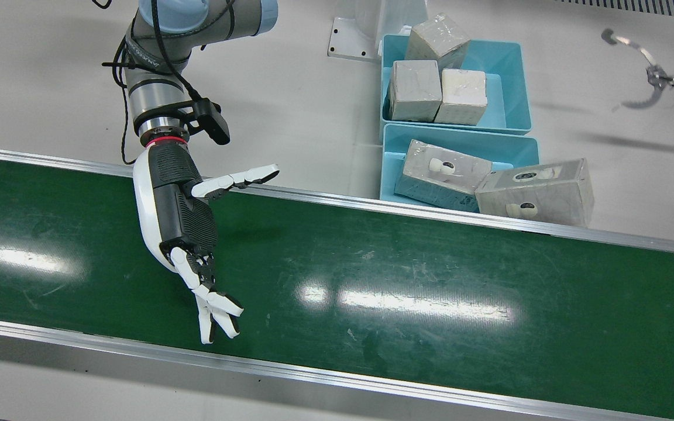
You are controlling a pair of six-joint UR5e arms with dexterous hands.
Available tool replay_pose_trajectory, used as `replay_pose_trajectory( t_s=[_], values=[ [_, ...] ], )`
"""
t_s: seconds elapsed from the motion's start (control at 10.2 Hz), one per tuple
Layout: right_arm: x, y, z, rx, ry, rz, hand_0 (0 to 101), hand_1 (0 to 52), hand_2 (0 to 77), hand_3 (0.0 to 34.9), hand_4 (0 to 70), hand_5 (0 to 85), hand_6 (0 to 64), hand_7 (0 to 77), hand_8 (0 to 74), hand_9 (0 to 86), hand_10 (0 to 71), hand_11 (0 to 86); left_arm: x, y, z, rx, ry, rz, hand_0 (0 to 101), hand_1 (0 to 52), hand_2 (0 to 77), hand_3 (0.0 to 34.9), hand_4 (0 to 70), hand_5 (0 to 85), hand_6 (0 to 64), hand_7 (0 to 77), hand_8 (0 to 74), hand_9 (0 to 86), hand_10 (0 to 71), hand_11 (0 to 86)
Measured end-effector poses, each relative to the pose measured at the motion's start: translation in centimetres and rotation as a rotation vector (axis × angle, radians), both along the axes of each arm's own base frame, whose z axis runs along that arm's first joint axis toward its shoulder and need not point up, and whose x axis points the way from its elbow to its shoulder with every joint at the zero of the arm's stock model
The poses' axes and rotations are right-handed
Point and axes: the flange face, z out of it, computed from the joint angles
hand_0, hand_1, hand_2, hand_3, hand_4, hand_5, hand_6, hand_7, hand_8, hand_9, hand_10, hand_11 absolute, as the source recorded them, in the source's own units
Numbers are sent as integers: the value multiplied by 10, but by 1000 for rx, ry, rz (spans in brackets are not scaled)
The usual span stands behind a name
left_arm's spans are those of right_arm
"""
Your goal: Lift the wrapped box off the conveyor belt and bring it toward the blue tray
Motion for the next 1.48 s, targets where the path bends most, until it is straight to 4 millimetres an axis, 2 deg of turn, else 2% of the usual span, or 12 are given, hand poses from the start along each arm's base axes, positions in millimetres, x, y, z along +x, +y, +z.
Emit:
replay_pose_trajectory(
  t_s=[0.79,0.89,0.98,1.48],
  values=[
    [-15,1,9,-14,9,-9,489,147,60,2,104,185,44,60,0,22,0,5,0,0,0,0,0,0,0,0,11,0,0,11,5,5,5,5,5,5],
    [-16,1,9,-14,7,-10,486,125,60,1,104,185,44,60,0,33,0,5,0,0,0,0,0,0,0,0,11,0,0,11,5,5,5,5,5,5],
    [-16,1,9,-14,4,-11,486,136,38,3,93,185,44,60,0,33,0,11,0,0,0,0,0,0,0,0,11,0,0,11,5,5,5,5,5,5],
    [-15,1,9,-14,-3,-13,479,136,49,1,98,185,33,49,0,27,0,11,0,0,0,0,0,0,0,0,11,0,0,11,5,5,5,5,5,5]
  ],
)
